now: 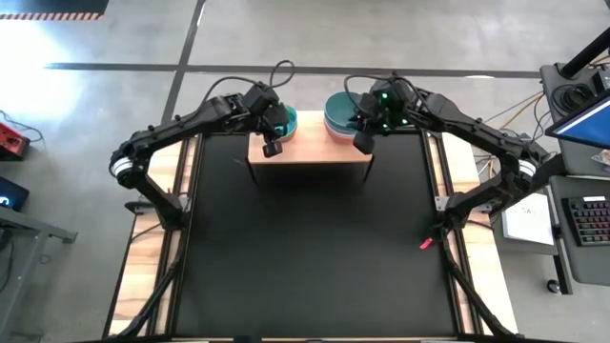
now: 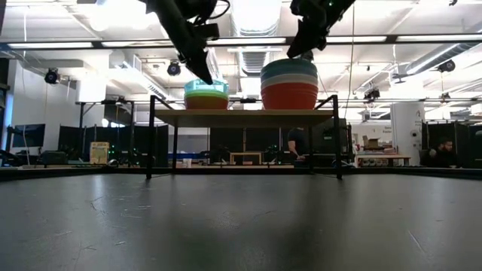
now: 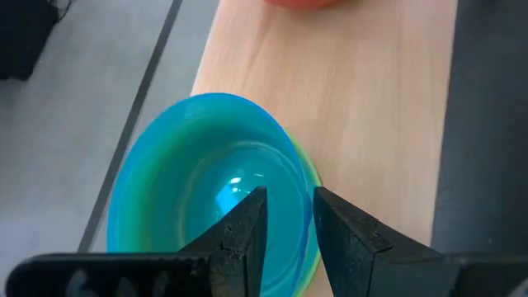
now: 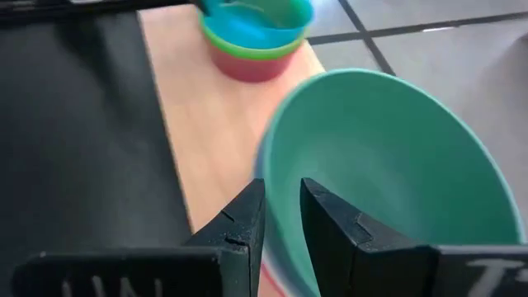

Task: Place and stack bowls onto a shelf
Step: Adjust the green bowl on the shelf

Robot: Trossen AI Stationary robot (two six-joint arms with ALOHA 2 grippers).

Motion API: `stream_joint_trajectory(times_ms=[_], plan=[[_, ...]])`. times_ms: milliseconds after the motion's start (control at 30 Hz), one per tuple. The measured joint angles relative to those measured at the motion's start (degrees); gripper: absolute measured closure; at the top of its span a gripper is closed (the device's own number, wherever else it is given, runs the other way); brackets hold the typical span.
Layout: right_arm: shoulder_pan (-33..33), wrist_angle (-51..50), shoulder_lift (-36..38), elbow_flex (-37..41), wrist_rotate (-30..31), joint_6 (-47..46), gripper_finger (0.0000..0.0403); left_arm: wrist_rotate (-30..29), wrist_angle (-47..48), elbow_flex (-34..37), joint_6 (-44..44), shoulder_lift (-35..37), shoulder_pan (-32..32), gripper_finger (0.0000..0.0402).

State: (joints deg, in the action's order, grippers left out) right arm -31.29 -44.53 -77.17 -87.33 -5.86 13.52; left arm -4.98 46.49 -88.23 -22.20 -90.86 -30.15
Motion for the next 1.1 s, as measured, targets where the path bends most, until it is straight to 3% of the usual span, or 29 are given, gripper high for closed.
stream_joint_trajectory(times_ms=[400, 1100], plan=[[0.0, 0.9, 3.2, -0.2, -0.2, 0.2, 0.0337, -0.1, -0.4, 0.0, 0.0, 1.9, -0.2, 0.0318], [0.0, -2.0, -2.4, 0.1, -0.1, 0.0, 0.0337, 0.0, 0.7, 0.7, 2.7, 1.9, 0.5, 0.0318]])
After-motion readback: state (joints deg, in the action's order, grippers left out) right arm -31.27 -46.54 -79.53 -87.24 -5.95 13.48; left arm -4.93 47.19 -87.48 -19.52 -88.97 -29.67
